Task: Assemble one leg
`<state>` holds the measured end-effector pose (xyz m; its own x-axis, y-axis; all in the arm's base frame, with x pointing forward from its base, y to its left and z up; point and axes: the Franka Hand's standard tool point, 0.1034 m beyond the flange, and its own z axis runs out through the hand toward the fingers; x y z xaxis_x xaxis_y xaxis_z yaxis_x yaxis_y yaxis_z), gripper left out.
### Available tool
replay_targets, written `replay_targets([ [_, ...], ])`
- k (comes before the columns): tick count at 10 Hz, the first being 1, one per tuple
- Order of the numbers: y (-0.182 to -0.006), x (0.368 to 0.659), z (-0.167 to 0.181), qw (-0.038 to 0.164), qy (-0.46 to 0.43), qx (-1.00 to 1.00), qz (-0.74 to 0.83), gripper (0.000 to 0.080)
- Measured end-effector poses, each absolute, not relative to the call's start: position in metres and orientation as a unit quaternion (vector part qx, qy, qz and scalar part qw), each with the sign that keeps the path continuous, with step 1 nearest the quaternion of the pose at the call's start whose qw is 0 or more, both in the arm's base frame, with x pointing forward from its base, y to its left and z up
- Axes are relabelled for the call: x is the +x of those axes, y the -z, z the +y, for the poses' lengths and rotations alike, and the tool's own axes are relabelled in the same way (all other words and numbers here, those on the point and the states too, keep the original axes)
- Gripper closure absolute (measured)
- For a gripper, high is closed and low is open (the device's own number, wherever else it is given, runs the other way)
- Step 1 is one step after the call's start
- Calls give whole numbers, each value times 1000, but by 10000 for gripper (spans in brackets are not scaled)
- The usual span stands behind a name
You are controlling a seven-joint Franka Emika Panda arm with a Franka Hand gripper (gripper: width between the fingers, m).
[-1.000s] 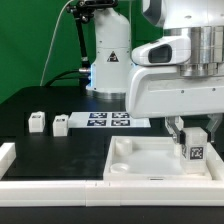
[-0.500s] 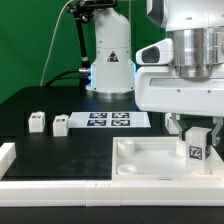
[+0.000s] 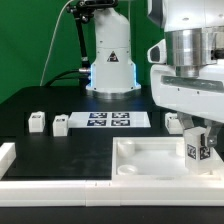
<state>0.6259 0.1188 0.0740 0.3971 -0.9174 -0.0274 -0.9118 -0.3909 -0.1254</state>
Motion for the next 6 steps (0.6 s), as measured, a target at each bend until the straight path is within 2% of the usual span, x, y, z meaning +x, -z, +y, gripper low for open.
replay_targets([
  [1,-74,626,119,60,24,-840,538,427],
  [2,-74,626,119,59,25,-852,519,291],
  [3,-74,626,119,58,25,-862,503,291],
  [4,-75,625,120,52,21,-882,467,180],
  [6,-77,628,118,49,28,-935,350,159],
])
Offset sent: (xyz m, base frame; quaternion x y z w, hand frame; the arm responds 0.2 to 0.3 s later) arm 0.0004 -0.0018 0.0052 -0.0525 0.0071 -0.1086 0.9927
